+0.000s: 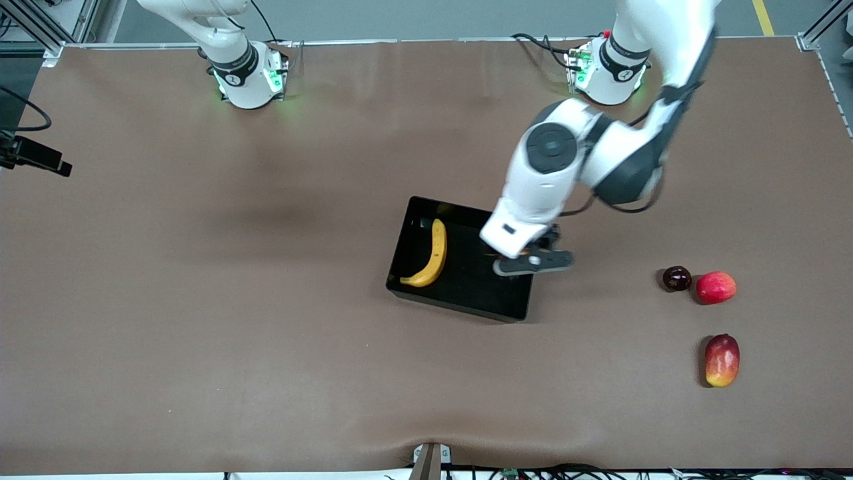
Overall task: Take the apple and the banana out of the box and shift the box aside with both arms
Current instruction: 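Grasp the red-yellow apple with the left gripper and lift it, then carry the apple out and set it beside the red apple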
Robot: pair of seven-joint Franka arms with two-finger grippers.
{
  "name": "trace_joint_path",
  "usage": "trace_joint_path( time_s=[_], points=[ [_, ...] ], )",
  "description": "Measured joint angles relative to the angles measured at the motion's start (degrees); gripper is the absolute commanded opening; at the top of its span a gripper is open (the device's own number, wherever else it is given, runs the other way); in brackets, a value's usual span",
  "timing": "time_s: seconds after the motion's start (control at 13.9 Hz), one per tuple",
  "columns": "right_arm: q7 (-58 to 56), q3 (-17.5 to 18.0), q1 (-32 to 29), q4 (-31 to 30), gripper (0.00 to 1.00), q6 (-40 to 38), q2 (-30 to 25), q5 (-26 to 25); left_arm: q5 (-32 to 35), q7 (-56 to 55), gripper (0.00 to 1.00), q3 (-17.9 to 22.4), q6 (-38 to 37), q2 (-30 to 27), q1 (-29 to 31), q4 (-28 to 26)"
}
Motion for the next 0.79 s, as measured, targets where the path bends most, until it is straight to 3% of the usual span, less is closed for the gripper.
trace_joint_path(
  time_s=[0.43, 0.79],
  points=[
    [0.61, -0.13, -0.29, -0.3, 1.0, -1.87, 0.49, 0.0, 0.16, 20.95, 0.0, 0.29, -3.32, 0.38, 12.6, -2.14],
    [0.64, -0.05, -0.29, -0.48, 1.0, -1.86, 0.98, 0.0, 10.12, 22.82, 0.0, 0.41, 8.11, 6.85, 19.99, -8.08]
  ],
)
